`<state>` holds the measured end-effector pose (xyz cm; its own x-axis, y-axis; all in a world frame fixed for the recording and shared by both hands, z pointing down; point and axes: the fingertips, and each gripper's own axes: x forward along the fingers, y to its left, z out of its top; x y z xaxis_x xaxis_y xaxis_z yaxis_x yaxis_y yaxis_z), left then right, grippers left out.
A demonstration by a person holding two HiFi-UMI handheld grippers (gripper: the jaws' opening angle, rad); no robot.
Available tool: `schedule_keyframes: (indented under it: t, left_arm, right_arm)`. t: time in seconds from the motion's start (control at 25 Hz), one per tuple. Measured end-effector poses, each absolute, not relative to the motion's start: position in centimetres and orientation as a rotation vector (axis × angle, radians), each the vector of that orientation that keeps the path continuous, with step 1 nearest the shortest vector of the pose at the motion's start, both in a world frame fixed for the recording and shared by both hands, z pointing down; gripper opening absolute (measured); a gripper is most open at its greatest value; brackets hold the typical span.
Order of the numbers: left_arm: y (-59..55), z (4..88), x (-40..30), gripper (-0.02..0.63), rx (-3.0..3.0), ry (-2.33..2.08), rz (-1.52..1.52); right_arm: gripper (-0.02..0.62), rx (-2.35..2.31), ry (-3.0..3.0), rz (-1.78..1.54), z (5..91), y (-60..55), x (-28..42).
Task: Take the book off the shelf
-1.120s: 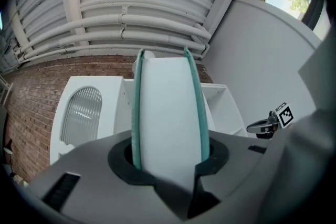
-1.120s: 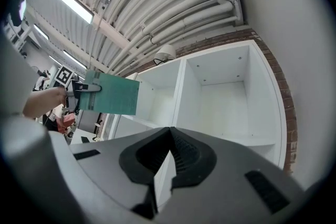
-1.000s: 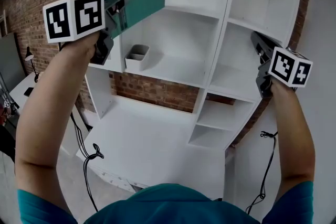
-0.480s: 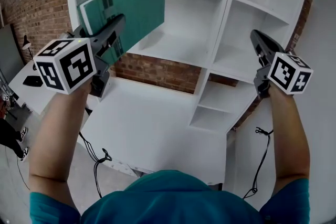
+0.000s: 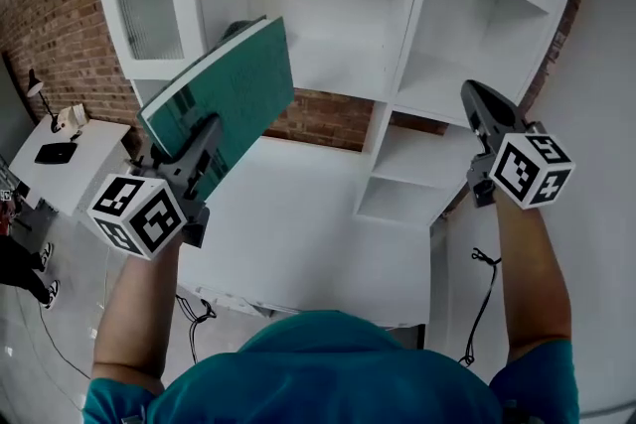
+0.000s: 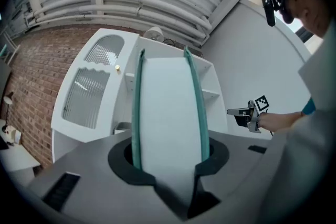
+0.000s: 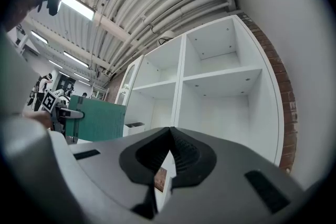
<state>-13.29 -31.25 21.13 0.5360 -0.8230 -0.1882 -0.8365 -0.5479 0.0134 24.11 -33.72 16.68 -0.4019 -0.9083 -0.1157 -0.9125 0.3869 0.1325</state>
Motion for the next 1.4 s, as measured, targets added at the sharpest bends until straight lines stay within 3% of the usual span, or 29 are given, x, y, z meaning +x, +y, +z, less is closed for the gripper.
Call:
schedule_keyframes:
  t: [0.6,1.4]
  left_arm:
    - [-32.5,34.1,-10.7,0.169,-2.850,1.493,0.133]
    - [-37.3,49.9,-7.2,0.169,-3.047,1.588,-0.084]
  right_arm:
    - [0.021,-1.659,2.640,0.097,27.6,-33.8,24.2]
    - [0.021,-1.759,2.600,-0.426,46.5,-34.7,26.6]
